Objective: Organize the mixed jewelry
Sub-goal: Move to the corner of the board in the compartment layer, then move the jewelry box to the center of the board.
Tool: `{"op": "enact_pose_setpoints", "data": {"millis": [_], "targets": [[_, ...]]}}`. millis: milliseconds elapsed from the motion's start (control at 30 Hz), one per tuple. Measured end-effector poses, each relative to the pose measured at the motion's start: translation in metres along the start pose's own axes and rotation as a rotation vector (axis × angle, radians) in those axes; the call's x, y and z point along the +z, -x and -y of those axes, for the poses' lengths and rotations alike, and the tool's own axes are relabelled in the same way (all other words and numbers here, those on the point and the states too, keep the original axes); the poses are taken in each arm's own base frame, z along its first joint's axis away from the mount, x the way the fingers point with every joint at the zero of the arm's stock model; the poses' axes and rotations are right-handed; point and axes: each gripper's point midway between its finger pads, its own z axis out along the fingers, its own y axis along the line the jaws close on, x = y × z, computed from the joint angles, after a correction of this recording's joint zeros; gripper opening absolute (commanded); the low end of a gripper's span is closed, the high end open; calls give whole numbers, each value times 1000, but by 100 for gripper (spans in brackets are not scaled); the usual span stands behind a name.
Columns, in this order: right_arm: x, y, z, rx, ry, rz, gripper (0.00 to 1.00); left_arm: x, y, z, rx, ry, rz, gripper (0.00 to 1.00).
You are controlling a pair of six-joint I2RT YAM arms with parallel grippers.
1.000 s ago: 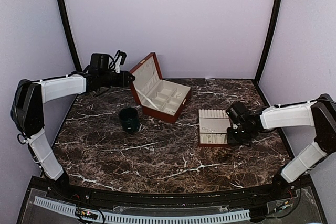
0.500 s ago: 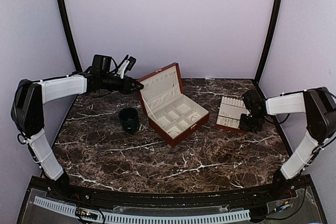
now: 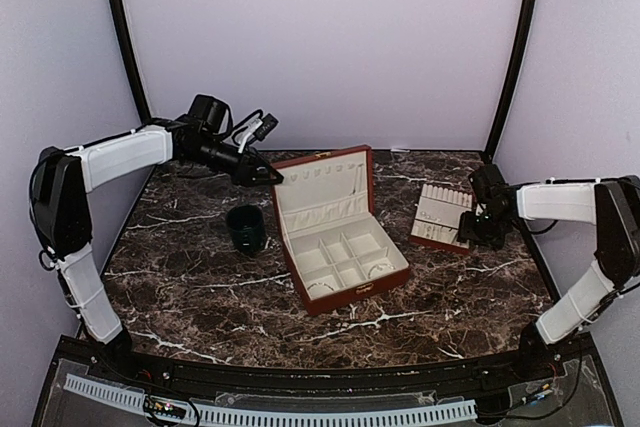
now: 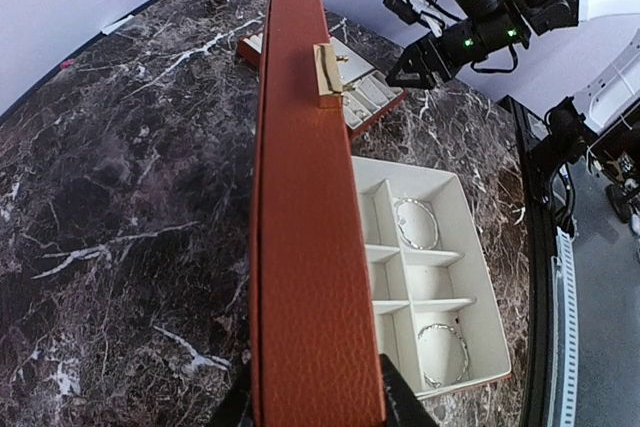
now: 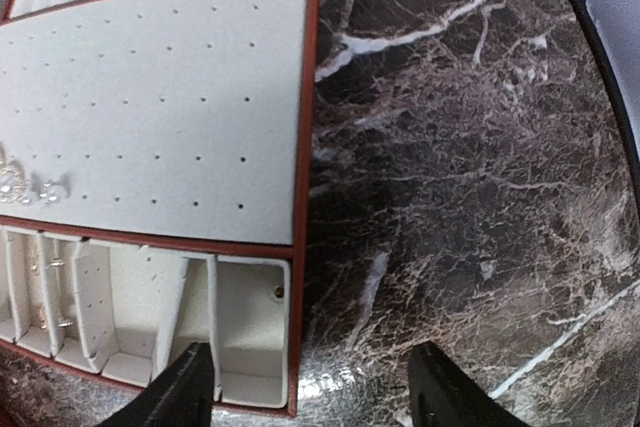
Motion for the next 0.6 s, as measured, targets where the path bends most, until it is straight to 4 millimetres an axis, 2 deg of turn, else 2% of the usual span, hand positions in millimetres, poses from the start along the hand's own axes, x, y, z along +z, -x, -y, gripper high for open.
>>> {"op": "enact_pose_setpoints", "data": {"millis": [167,300,433,500,600], "targets": [[-22,8,-7,1,69,38,79,3,11,-5,46,-25,-46,1],[-44,9,-27,-41,175,63,80,4,15,-8,92,-39,-77,7],[-68,-4,-74,-131,363,60,81,4,10,-9,113,-37,-91,25],[-83,-18,-108,-176,498,55,81,5,9,-11,118,-30,-96,37],[-96,-41,-141,-210,623,26,81,5,7,-16,117,-7,-109,49]]}}
